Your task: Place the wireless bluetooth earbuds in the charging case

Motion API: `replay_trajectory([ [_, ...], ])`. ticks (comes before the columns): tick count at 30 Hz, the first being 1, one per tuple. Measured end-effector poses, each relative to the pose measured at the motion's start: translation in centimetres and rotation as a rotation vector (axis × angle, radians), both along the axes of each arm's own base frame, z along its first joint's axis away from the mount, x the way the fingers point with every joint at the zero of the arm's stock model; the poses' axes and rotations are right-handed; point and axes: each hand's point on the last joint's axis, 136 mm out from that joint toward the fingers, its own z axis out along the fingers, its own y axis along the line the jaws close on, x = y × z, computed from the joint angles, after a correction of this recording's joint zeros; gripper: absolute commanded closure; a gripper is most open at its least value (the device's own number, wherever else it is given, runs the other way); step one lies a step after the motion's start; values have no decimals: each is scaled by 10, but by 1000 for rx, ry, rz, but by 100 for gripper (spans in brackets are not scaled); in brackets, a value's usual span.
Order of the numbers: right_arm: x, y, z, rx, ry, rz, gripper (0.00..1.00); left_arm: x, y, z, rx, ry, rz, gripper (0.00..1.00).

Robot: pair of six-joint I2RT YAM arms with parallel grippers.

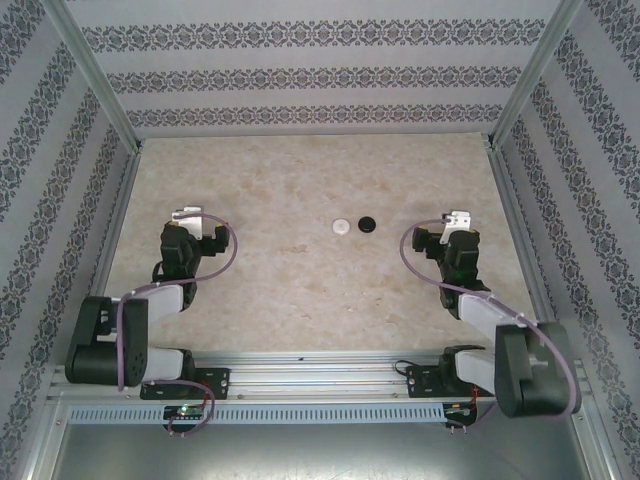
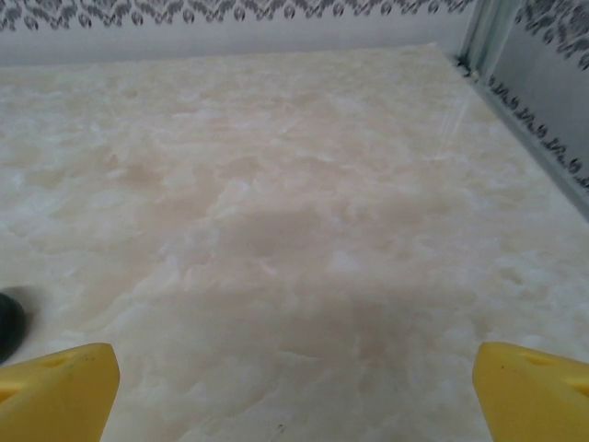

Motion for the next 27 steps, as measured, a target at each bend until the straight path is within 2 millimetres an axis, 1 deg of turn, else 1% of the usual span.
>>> replay_trajectory([
  [3,7,-1,-11,6,8,5,2,1,-4,-18,-14,13,-22,0],
  [7,16,-3,-12,8,-27,1,2,-3,-8,-45,-23,37,-44,0],
  [9,19,-3,-13,8,-40,1,2,-5,-9,-52,-26,54,-48,0],
  [11,23,-3,-16,8,-47,4,2,-1,-10,-48,-27,42,-53,0],
  [15,26,-3,-30,7,-18,0,2,19,-13,-29,-32,4,-72,0],
  [17,30,-2,-27,0,-19,-6,2,25,-12,-22,-29,-14,-69,0],
  [19,36,-2,-19,-6,-40,-7,2,25,-12,-22,-29,-14,-69,0],
  [21,40,0,-14,-11,-54,-2,2,24,-12,-25,-30,1,-68,0],
  [27,40,0,-15,-22,-47,1,2,23,-12,-28,-31,14,-69,0],
])
